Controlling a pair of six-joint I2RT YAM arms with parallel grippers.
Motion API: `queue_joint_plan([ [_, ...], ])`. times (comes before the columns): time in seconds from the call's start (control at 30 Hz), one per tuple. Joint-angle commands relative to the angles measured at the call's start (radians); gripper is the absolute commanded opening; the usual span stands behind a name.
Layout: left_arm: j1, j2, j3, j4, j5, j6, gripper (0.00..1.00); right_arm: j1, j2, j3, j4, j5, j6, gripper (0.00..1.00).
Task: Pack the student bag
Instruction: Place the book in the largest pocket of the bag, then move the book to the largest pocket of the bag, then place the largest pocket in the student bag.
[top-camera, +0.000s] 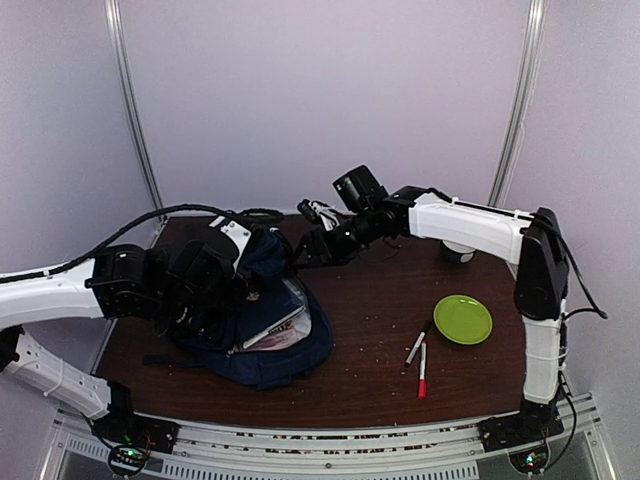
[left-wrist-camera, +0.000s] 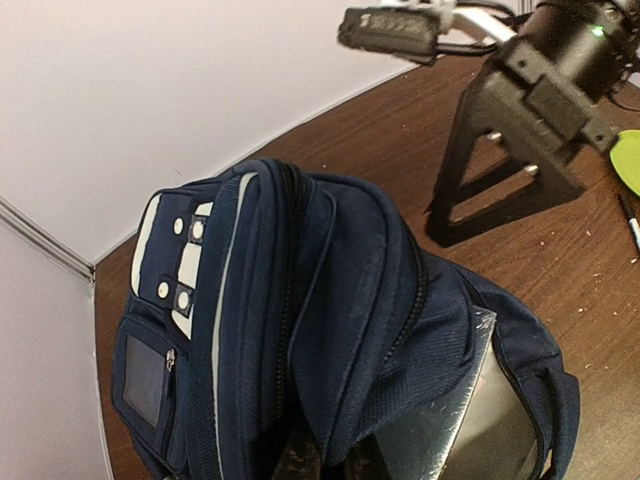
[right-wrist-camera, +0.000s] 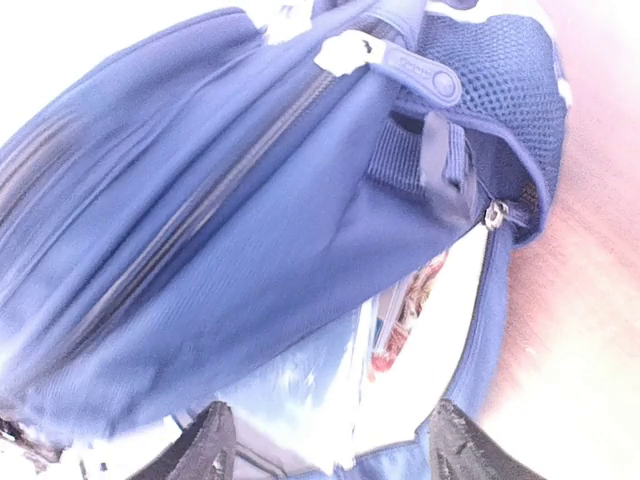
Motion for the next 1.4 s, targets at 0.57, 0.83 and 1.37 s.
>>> queue_joint_plan([
  [0.57,0.044,0.033,0.011,0.240,0.111,-0.059,0.00,0.107,-0.245,-0.542,0.297,0.062,-0.307,0.00],
  [0.83,0.044,0.026,0.002,0.239,0.102,-0.075,0.00,0.147,-0.115,-0.398,0.422,0.159,-0.180,0.00],
  [1.37,0.042,-0.010,0.018,0.100,0.120,-0.067,0.68,0.097,-0.235,-0.491,0.385,0.078,-0.217,0.00],
])
